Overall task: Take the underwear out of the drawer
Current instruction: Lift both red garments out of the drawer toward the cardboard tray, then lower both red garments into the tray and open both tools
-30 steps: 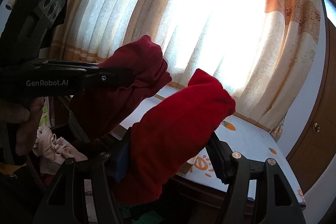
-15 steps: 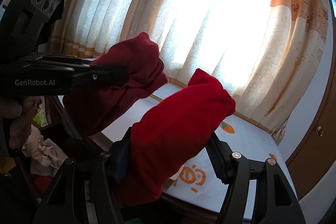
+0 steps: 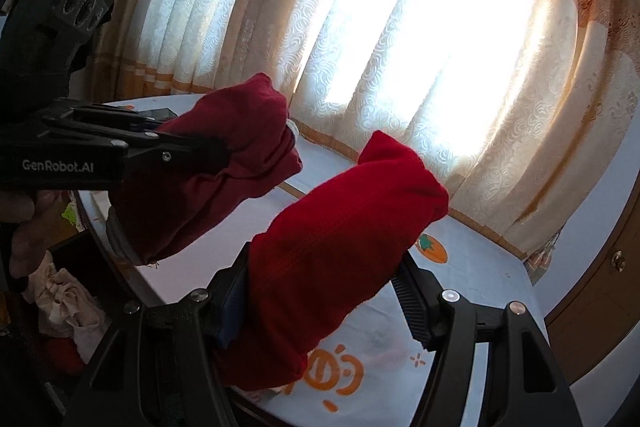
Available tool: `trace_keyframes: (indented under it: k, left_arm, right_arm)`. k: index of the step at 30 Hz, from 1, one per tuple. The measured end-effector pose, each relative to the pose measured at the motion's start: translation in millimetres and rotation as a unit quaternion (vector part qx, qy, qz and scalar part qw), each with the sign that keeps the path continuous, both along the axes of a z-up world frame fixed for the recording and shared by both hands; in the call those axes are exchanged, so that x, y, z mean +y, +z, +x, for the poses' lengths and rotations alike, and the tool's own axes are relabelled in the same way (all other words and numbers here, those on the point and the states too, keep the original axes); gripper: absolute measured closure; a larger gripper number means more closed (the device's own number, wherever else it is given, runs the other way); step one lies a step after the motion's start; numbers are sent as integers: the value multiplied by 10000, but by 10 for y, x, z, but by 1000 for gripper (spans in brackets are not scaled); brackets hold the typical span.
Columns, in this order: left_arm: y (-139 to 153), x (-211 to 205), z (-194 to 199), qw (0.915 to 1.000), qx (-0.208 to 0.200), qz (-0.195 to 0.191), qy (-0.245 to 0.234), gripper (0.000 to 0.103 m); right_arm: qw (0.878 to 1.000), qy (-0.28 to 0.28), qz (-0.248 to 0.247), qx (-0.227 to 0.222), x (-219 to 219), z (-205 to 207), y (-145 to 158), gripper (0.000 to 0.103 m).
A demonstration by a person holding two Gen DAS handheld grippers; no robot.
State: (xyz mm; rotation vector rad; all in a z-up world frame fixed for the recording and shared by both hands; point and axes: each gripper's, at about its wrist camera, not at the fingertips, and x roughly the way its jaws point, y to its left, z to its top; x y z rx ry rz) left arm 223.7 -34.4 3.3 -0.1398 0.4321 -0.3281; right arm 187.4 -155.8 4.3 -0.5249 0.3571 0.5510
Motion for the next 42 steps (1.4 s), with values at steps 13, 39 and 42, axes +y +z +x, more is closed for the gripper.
trace_keyframes:
  k: [13,39,42]
  left_arm:
    - [-112,124,579,9972,625,-377,160,80]
    - [-544,356,1457,9724,1894,-1166,697,80]
    - [-588,361,1508,9691,1976,-1281,737,78]
  right_arm:
    - [9986,105,-301,411,155,568,-82,36]
    - [9866,335,-626,1466,491,1440,-494,35]
    - [9824,356,-606,1732,505,1535,-528,35]
